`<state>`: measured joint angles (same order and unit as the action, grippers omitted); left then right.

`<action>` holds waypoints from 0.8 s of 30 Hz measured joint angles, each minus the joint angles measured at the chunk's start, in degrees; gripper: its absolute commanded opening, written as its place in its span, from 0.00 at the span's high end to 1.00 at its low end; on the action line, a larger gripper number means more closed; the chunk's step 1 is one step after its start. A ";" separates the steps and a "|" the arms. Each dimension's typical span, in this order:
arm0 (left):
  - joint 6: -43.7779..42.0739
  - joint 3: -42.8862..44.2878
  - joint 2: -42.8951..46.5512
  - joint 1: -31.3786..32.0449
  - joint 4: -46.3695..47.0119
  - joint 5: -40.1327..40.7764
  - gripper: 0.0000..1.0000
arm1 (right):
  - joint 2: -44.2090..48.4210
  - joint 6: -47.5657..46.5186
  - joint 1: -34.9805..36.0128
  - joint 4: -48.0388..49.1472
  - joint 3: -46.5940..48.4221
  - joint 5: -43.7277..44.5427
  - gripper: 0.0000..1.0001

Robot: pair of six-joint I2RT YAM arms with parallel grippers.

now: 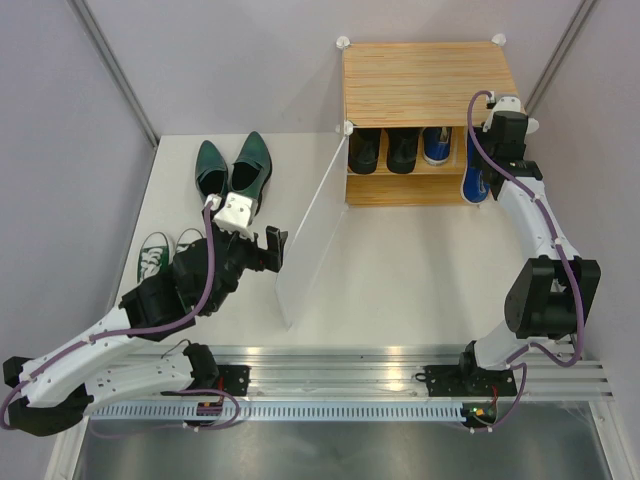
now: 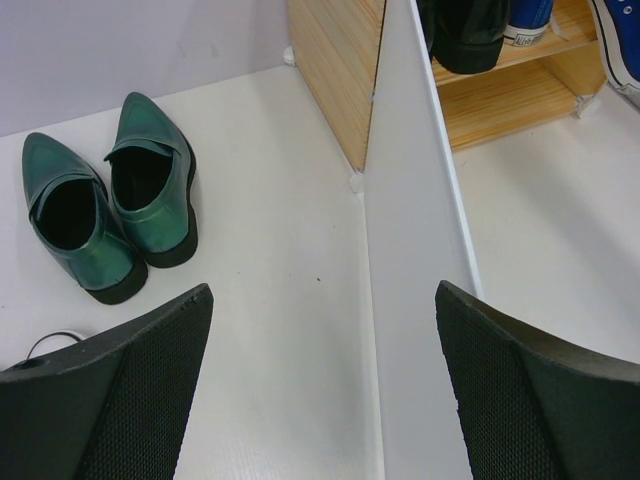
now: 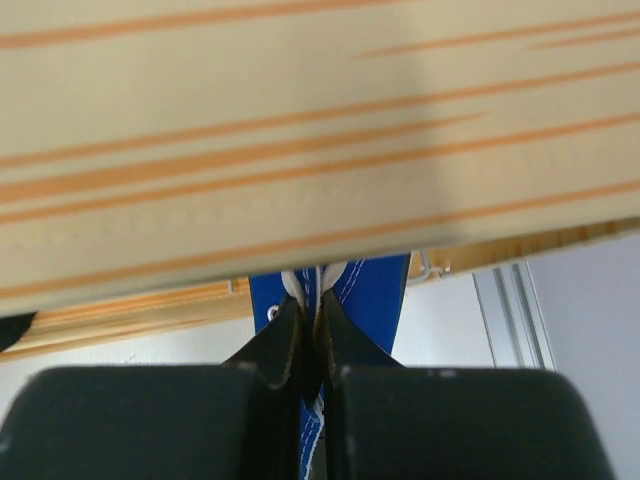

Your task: Place and organize the shoes in the shoe cabinet

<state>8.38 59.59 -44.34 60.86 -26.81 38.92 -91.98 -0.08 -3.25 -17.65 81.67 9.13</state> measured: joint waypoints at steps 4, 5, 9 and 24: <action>-0.35 0.00 -0.42 0.00 0.00 0.02 0.06 | -1.31 -0.24 0.02 1.84 0.55 -0.31 0.99; -0.39 0.00 -0.52 0.00 0.00 0.02 0.06 | -2.01 -0.31 0.02 2.08 0.85 -0.33 0.99; -0.44 0.00 -1.07 -0.02 0.00 0.02 0.06 | -2.84 -0.63 -0.02 2.23 1.07 -0.61 0.99; -0.59 -0.02 -2.01 -0.48 0.00 -0.02 0.06 | -3.06 -0.61 -0.46 3.82 0.81 -3.61 0.94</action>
<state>7.79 59.57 -46.35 60.38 -26.81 38.89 -95.04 -0.69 -3.70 -13.82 82.48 5.52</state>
